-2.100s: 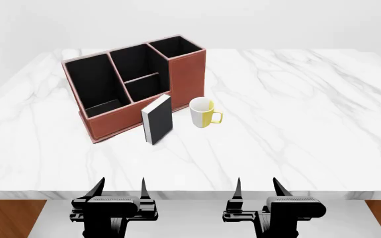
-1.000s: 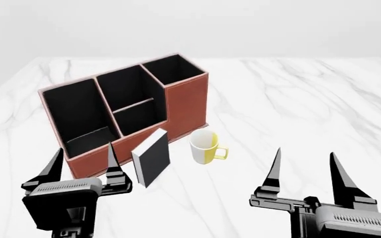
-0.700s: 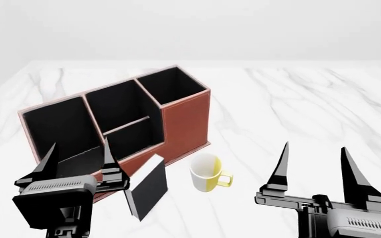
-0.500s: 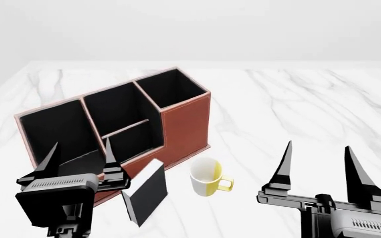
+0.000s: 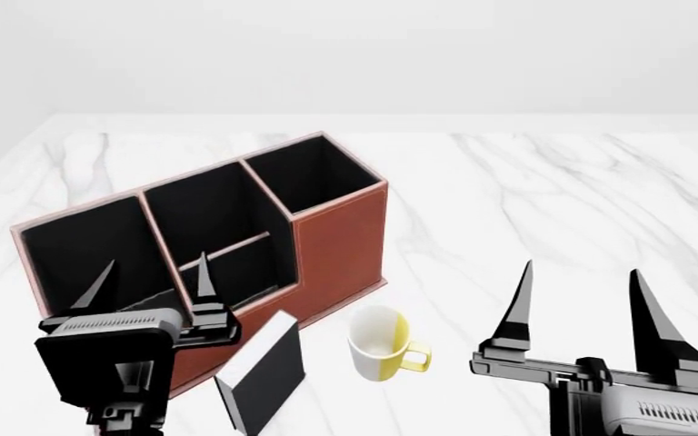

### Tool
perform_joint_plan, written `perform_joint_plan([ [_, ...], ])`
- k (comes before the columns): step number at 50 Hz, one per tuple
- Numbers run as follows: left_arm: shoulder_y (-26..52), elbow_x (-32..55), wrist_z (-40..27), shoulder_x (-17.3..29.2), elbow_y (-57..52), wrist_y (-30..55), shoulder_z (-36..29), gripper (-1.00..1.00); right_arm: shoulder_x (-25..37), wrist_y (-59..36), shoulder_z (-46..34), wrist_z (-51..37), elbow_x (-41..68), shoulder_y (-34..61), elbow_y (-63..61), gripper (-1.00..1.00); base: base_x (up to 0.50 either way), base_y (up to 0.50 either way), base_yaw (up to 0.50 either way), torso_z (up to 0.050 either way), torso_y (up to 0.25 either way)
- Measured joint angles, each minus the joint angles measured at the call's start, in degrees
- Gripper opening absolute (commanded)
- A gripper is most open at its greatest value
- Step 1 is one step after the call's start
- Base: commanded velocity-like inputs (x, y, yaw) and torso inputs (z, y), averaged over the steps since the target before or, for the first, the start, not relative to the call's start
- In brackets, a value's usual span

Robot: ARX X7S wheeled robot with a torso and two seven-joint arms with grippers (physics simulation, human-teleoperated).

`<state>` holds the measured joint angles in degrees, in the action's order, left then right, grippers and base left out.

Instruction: Pick up the book and place it in the right compartment of the caddy.

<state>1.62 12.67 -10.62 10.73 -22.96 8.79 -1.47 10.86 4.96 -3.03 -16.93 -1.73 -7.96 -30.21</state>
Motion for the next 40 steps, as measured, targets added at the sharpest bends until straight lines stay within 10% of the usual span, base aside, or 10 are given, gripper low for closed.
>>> perform_joint_plan([
  [13,3.4,8.3,6.2,8.6,-6.9,11.6,0.3,1.00,0.7,-0.5,-0.8,0.0,0.4,0.2,0.8,1.00,0.00,0.00,0.00,0.000,0.000],
  [25,12.5,21.9,13.0,21.5,-10.9,40.8,-6.8,1.00,1.0,-1.4,-1.4,0.5,2.7,0.6,2.6,1.00,0.00,0.00,0.00,0.000,0.000],
  [40,16.4,27.0,15.5,27.0,-11.2,54.6,-12.1,1.00,1.4,-1.6,-2.0,0.5,4.1,0.9,4.1,1.00,0.00,0.00,0.00,0.000,0.000],
])
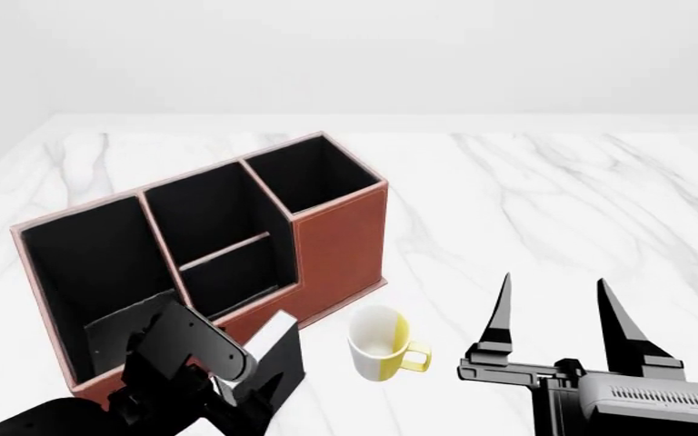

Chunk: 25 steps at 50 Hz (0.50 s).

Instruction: Pick up the book and place it in the right compartment of the caddy.

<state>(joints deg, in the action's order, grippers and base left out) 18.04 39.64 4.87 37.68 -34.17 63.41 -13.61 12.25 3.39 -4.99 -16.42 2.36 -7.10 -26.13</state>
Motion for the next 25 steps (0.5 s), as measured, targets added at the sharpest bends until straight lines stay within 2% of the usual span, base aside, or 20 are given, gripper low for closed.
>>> perform_joint_plan([
  [25,1.0,0.7,0.5,1.4,1.2,2.6,-2.5,1.00,0.7,0.2,-0.6,-0.8,0.6,-0.1,0.5,1.00,0.00,0.00,0.00,0.000,0.000],
])
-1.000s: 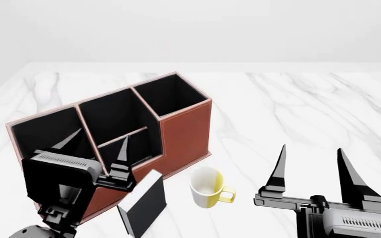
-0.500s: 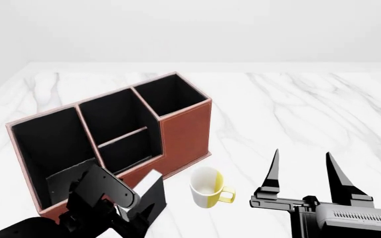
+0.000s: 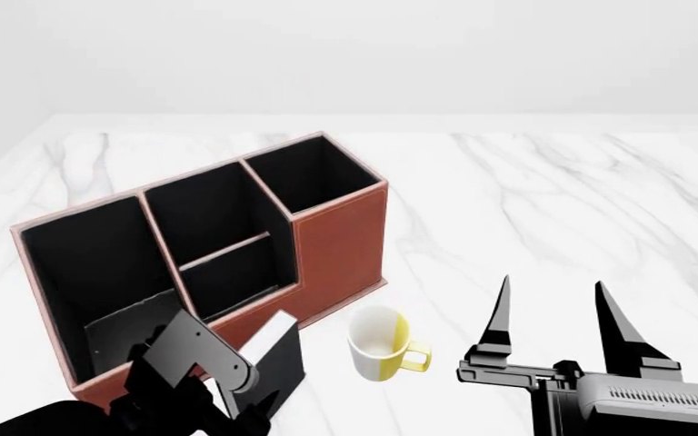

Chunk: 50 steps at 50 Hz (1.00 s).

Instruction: Pick up the book and place it in the right compartment of the caddy.

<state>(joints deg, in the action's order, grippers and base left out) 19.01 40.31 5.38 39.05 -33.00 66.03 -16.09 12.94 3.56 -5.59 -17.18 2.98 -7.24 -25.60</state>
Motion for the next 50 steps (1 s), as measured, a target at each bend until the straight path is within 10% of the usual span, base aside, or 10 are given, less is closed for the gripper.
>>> perform_joint_plan([
  [29,2.2,-5.2,-0.1,-2.5,9.6,-2.7,-6.6,1.00,0.7,0.1,-0.7,-0.8,0.6,-0.5,0.1,1.00,0.00,0.00,0.00,0.000,0.000],
  [30,2.2,-5.4,-0.1,-2.6,9.9,-2.8,-6.7,-1.00,0.7,0.1,-0.7,-0.9,0.6,-0.5,0.1,1.00,0.00,0.00,0.00,0.000,0.000],
  [50,1.4,-6.3,0.7,-2.4,10.4,-5.7,-8.2,-1.00,1.2,0.2,-1.1,-1.4,1.1,-0.8,0.1,1.00,0.00,0.00,0.00,0.000,0.000],
])
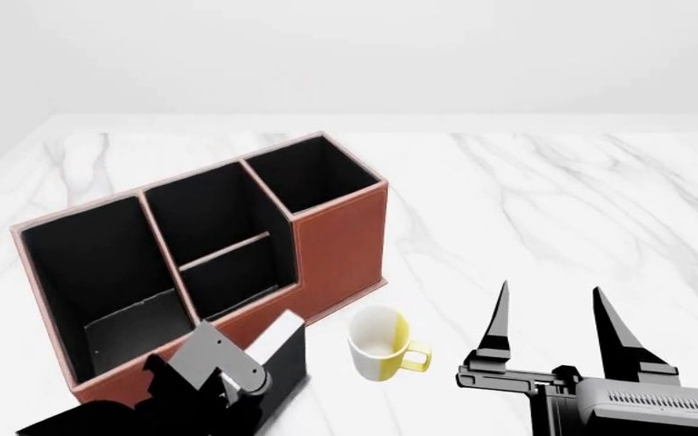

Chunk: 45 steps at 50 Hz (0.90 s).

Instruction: Pick up the book and place it in the right compartment of the caddy.

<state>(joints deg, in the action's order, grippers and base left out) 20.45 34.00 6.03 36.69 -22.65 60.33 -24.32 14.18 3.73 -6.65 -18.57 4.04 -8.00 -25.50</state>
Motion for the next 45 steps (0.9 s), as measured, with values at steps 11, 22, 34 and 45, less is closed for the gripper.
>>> perform_joint_plan([
  [11,0.4,4.5,-0.3,1.5,-7.4,1.8,4.3,-1.00,0.3,-0.2,-0.3,-0.3,0.2,0.1,-0.1,1.00,0.00,0.00,0.00,0.000,0.001],
  [22,5.6,13.6,-2.4,2.0,-15.0,9.0,11.2,-1.00,0.4,-0.5,-0.6,-0.5,0.3,0.7,0.1,1.00,0.00,0.00,0.00,0.000,0.001],
  [34,17.4,27.0,-7.0,0.1,-19.2,18.6,18.9,-1.00,0.6,-0.5,-0.9,-0.5,0.7,2.3,1.4,1.00,0.00,0.00,0.00,0.000,0.002],
  [45,33.3,36.2,-10.6,-4.0,-14.8,23.4,20.9,-1.00,0.7,-0.4,-1.0,-0.5,1.4,3.7,2.8,1.00,0.00,0.00,0.00,0.000,0.001],
])
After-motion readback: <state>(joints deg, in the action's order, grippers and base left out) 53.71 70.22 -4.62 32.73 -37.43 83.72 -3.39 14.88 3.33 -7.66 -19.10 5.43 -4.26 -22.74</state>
